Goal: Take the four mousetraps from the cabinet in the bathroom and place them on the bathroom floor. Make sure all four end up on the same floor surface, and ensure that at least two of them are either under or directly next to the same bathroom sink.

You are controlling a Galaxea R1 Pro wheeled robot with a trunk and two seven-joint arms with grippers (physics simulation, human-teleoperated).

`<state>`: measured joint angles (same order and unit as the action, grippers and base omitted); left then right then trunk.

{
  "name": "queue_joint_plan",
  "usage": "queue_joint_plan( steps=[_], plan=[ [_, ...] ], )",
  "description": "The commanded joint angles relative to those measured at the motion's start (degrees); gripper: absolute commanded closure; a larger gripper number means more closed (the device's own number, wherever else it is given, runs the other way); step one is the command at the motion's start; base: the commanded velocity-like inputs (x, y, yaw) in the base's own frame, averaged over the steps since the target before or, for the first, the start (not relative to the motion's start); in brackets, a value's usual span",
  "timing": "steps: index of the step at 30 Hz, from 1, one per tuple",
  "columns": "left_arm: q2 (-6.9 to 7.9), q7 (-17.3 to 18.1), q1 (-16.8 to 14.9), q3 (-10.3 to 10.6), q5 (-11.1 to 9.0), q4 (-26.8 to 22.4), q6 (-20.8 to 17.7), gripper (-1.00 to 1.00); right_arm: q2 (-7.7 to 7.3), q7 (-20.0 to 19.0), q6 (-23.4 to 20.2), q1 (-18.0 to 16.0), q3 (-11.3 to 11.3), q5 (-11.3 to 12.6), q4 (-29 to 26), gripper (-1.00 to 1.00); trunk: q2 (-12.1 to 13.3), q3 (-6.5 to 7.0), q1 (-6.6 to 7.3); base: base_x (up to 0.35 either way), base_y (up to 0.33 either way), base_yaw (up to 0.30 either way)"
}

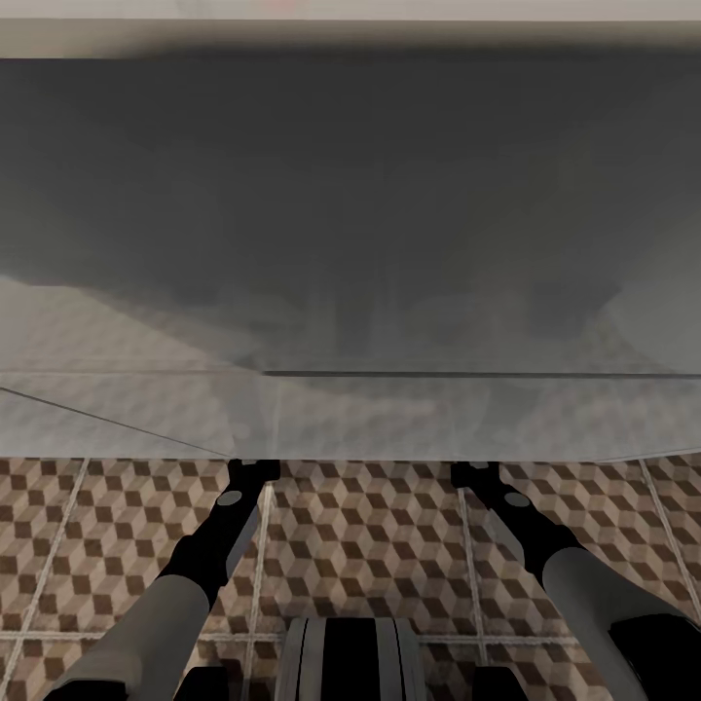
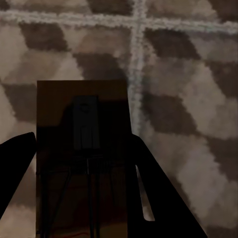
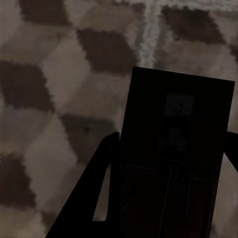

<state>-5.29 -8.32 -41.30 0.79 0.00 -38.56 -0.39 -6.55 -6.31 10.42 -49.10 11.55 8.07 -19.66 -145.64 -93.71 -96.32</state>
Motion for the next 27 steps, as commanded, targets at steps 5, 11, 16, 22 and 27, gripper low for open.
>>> queue_joint_plan(
  steps=[5,11,16,22,27],
  plan=[
    [0.01,-0.3,0.0,0.1,0.0,0.0,0.0,1.00,-0.06,-0.3,0.2,0.0,0.3,0.7,0.1,1.00,0.0,-0.03,0.01,0.000,0.000,0.000],
    [0.02,-0.2,0.0,0.2,0.0,0.0,0.0,1.00,-0.05,-0.3,0.2,0.0,0.3,0.6,0.1,1.00,0.0,-0.03,0.01,0.000,0.000,0.000],
    [-0.04,-0.2,0.0,0.2,-0.1,0.0,0.0,1.00,-0.05,-0.3,0.2,0.0,0.3,0.6,0.1,1.00,0.0,-0.03,0.01,0.000,0.000,0.000],
    [-0.02,-0.1,0.0,0.2,-0.1,0.0,0.0,1.00,-0.06,-0.3,0.2,0.0,0.3,0.6,0.1,1.00,0.0,-0.03,0.01,0.000,0.000,0.000],
    [-0.03,-0.1,0.0,0.2,-0.1,0.0,0.0,1.00,-0.05,-0.3,0.2,0.0,0.3,0.6,0.1,1.00,0.0,-0.03,0.01,0.000,0.000,0.000]
  ],
)
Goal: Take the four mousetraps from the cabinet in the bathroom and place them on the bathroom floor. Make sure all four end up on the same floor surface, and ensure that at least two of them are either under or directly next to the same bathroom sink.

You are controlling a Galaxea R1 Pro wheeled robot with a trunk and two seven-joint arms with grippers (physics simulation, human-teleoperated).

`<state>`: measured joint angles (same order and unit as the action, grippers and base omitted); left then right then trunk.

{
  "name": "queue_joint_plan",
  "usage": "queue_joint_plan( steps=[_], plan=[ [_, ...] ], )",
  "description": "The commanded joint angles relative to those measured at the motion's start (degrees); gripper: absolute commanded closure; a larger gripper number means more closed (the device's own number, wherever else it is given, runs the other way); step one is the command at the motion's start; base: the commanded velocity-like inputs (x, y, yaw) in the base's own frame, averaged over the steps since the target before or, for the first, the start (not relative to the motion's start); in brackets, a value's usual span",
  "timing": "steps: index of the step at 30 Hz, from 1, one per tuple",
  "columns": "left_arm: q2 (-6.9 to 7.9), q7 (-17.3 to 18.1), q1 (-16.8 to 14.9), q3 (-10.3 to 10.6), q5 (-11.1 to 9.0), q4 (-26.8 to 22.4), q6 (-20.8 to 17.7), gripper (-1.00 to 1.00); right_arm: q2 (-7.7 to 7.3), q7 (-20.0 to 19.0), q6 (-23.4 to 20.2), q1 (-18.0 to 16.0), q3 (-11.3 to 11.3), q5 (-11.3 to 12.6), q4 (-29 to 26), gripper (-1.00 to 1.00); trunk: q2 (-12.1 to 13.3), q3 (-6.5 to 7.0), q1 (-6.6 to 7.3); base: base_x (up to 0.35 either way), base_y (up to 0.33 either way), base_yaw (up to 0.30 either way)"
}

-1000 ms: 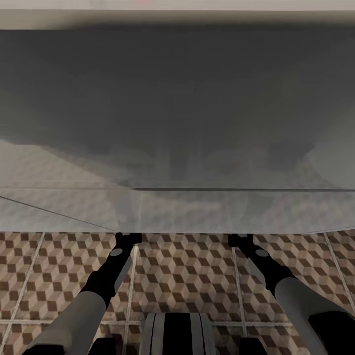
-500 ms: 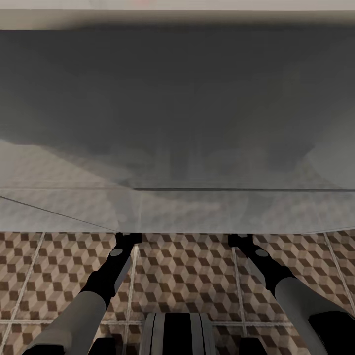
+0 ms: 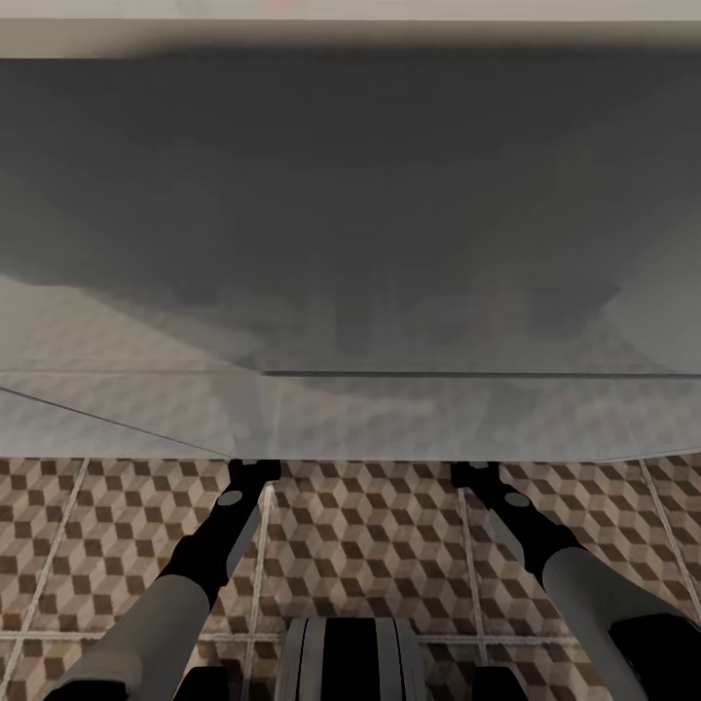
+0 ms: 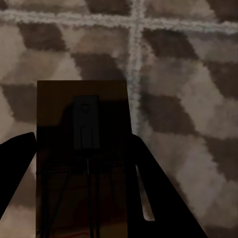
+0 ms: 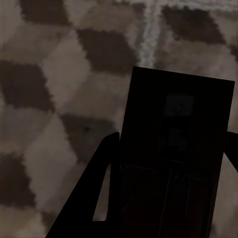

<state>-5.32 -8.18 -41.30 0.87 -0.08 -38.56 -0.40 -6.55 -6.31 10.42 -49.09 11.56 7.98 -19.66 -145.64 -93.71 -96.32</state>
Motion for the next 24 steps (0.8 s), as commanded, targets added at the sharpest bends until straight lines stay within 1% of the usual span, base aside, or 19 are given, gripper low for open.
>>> queue_joint_plan(
  steps=[1,24],
  plan=[
    [0.01,-0.3,0.0,0.1,0.0,0.0,0.0,1.00,-0.05,-0.3,0.2,0.0,0.3,0.7,0.1,1.00,0.0,-0.03,0.01,0.000,0.000,0.000],
    [0.05,-0.3,0.0,0.0,0.0,0.0,0.3,1.00,-0.04,-0.3,0.2,0.0,0.3,0.7,0.1,1.00,0.0,-0.03,0.01,0.000,0.000,0.000]
  ],
)
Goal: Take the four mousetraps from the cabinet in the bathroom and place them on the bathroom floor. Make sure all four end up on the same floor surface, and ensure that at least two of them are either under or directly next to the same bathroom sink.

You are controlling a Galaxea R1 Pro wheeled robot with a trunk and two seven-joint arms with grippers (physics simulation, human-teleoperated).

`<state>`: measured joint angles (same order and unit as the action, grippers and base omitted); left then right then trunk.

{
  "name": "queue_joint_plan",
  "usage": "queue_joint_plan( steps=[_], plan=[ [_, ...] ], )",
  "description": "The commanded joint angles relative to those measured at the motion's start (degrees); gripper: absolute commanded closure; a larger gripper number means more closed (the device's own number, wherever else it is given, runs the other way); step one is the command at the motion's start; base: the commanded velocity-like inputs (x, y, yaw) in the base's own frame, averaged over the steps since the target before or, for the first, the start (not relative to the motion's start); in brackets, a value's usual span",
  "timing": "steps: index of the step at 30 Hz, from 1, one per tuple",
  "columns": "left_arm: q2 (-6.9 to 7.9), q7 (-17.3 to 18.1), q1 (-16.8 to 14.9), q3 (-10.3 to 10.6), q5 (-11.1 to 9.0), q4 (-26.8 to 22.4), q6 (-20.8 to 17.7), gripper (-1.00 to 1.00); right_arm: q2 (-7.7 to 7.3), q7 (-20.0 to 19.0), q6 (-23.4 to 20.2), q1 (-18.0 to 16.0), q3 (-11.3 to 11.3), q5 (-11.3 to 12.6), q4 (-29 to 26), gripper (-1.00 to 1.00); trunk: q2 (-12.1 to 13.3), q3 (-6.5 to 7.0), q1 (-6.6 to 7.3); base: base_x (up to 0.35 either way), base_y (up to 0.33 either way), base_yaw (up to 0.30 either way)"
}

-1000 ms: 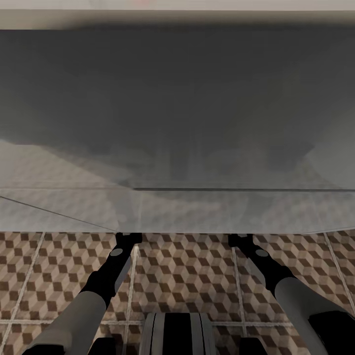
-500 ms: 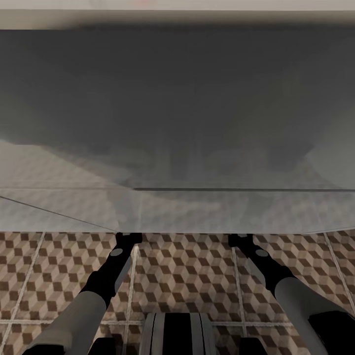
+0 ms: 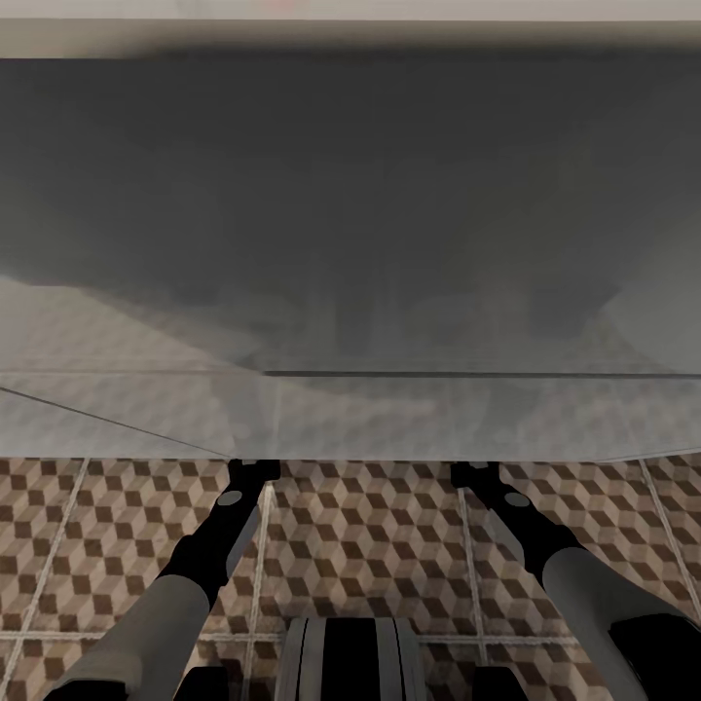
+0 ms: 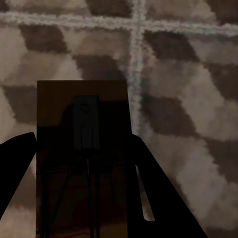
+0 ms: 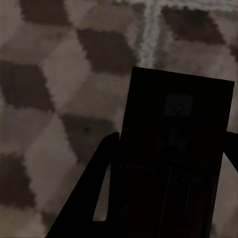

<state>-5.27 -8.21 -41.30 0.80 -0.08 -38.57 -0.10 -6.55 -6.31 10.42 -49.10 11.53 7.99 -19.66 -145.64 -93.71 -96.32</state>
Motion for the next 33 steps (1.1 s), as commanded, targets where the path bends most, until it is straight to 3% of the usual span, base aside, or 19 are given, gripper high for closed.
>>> queue_joint_plan(
  steps=[1,33],
  plan=[
    [0.00,-0.3,0.0,0.1,0.0,0.0,0.0,1.00,-0.05,-0.3,0.2,0.0,0.3,0.7,0.1,-1.00,0.0,-0.03,0.01,0.000,0.000,0.000],
    [0.00,-0.2,0.0,0.0,0.0,0.1,0.1,1.00,-0.09,-0.3,0.2,0.0,0.3,0.7,0.1,-1.00,0.0,-0.03,0.01,0.000,0.000,0.000]
  ],
)
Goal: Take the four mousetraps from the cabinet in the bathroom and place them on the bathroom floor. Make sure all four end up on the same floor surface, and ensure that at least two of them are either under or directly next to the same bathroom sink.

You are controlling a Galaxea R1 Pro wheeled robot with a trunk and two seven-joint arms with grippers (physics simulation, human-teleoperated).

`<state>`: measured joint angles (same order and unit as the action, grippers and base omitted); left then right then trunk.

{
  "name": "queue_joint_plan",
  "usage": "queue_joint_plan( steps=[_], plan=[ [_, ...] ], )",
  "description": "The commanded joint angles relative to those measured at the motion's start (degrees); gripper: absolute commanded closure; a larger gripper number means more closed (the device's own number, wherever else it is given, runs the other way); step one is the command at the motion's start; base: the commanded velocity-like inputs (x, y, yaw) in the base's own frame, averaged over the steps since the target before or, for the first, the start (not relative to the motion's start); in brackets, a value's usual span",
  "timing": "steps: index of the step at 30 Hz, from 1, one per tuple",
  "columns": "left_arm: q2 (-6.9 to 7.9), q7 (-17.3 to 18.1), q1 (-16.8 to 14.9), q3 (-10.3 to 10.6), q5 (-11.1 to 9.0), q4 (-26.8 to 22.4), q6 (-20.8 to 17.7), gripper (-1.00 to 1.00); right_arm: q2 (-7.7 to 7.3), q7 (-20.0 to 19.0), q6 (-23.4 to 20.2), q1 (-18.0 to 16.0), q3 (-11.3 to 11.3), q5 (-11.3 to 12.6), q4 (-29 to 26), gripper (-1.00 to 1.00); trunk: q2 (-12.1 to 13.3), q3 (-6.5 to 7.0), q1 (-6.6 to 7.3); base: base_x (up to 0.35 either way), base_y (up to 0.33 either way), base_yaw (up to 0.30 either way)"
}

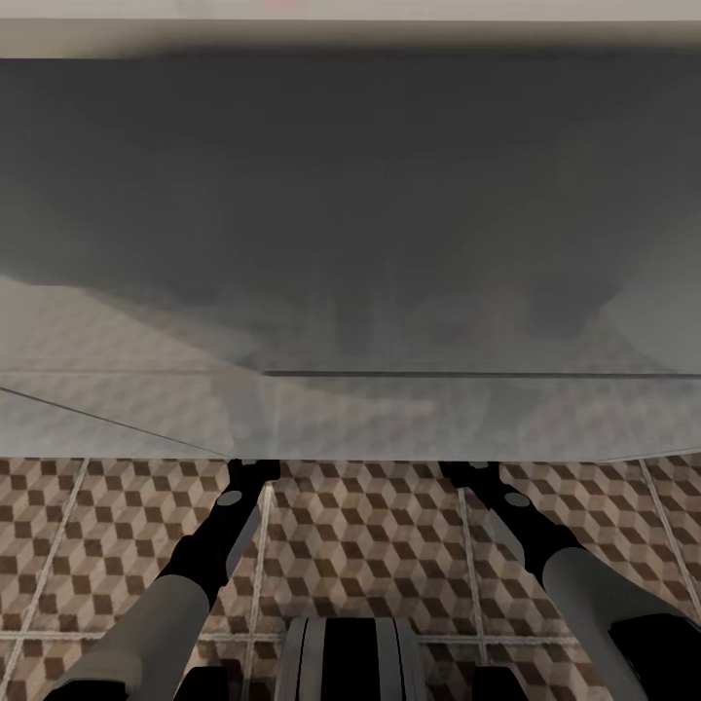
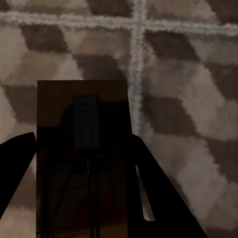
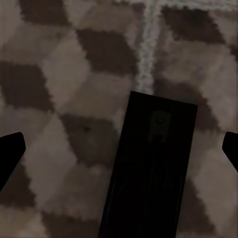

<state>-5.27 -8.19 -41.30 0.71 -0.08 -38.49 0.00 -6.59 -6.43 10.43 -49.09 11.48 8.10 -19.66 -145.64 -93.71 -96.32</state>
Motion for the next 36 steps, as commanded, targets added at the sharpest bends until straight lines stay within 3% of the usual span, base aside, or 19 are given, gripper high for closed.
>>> queue_joint_plan(
  steps=[1,3,4,36],
  plan=[
    [0.00,-0.3,0.0,0.1,0.0,0.0,0.0,1.00,-0.04,-0.2,0.2,0.0,0.3,0.6,0.1,-1.00,0.0,-0.03,0.01,0.000,0.000,0.000],
    [0.00,-0.3,0.0,0.1,0.0,0.0,0.0,1.00,-0.02,-0.2,0.2,0.0,0.3,0.6,0.1,-1.00,0.0,-0.03,0.01,0.000,0.000,0.000],
    [0.00,-0.3,0.0,0.1,0.0,0.0,0.0,-1.00,-0.03,-0.2,0.2,0.0,0.3,0.6,0.1,-1.00,0.0,-0.03,0.01,0.000,0.000,0.000],
    [0.03,-0.3,0.0,-0.2,-0.1,-0.1,0.1,-1.00,-0.05,-0.1,0.2,0.0,0.3,0.6,0.1,-1.00,0.0,-0.03,0.01,0.000,0.000,0.000]
  ],
)
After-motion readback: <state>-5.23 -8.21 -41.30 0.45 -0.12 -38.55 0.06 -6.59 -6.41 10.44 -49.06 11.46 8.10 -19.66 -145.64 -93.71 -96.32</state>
